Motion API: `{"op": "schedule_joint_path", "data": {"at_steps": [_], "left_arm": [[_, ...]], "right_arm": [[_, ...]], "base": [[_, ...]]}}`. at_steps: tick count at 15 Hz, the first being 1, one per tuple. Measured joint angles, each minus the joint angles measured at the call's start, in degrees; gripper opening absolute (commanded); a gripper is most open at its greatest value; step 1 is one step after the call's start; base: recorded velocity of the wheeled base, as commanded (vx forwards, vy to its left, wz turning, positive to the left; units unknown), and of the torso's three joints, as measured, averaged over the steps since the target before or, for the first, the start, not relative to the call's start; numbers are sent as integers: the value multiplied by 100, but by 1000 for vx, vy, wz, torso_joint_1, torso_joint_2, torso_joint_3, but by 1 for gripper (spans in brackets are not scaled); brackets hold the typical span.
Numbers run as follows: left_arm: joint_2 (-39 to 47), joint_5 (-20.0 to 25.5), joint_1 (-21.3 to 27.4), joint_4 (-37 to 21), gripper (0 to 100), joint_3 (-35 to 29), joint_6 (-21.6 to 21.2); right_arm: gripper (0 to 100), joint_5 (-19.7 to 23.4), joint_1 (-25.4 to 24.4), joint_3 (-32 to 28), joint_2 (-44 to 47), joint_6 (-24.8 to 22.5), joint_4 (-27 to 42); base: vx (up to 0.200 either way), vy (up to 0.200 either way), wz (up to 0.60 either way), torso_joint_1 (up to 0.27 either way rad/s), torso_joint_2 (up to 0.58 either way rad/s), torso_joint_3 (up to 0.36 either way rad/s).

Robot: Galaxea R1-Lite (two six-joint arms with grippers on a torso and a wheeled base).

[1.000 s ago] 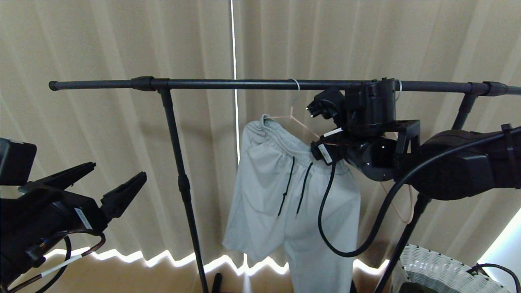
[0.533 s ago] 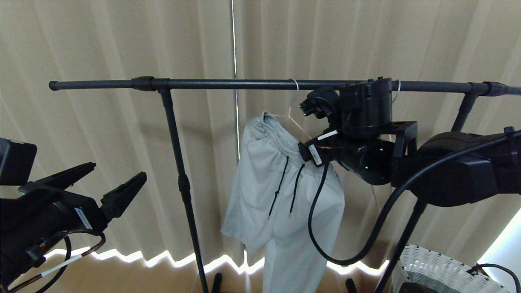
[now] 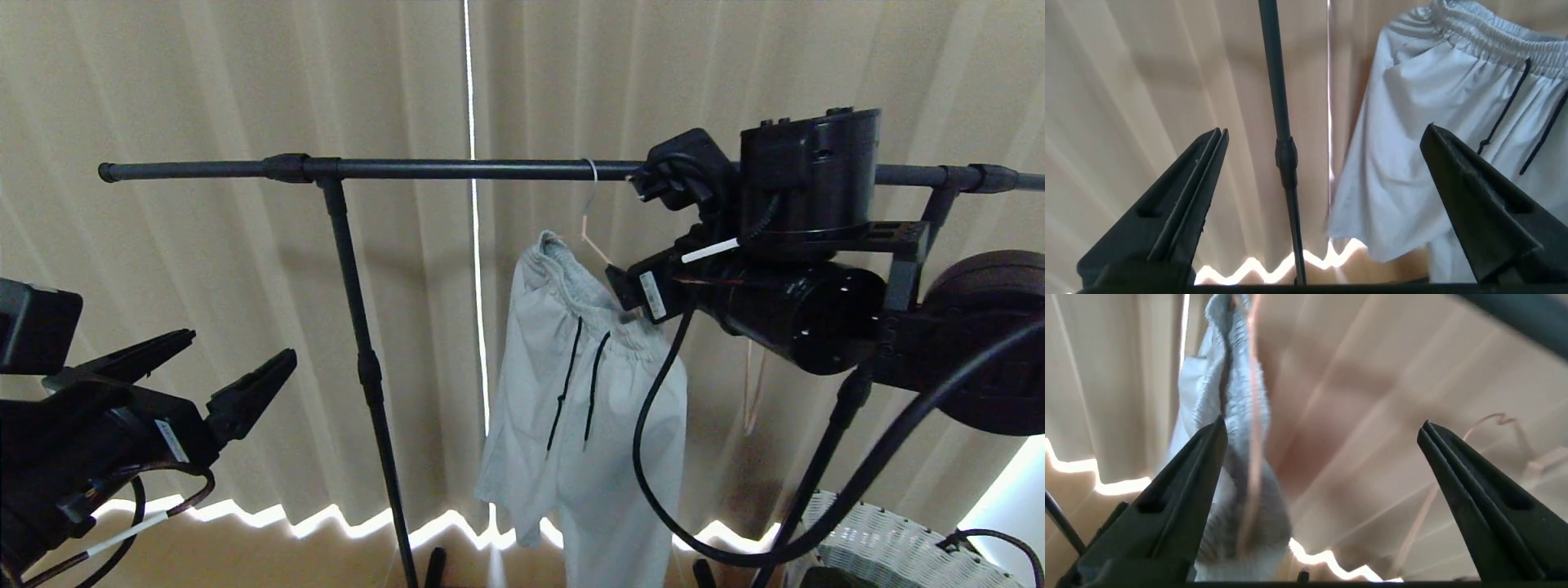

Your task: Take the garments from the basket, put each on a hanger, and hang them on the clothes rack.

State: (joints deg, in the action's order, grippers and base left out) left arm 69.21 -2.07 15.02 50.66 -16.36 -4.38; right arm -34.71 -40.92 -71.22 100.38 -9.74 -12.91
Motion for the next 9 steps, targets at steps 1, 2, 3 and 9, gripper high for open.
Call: {"op": "schedule_joint_path", "data": {"at_steps": [1,2,3,9], "left_arm": [[13,0,0,-2,100,0,-16],[30,0,-4,0,100,0,-27],[48,0,-11,0,100,0,-35],[66,-11,-37,2,100,-61,-154]], "right_arm": [[100,2,7,116,-173,-2,0],[100,4,24,243,-369,-2,7],[100,20,66,394,-586,-5,9],[100,316,380,1345,-2005,-74,328]], "base": [[0,0,0,0,0,0],[0,0,0,0,0,0],[0,0,0,0,0,0],[0,0,0,0,0,0]]}}
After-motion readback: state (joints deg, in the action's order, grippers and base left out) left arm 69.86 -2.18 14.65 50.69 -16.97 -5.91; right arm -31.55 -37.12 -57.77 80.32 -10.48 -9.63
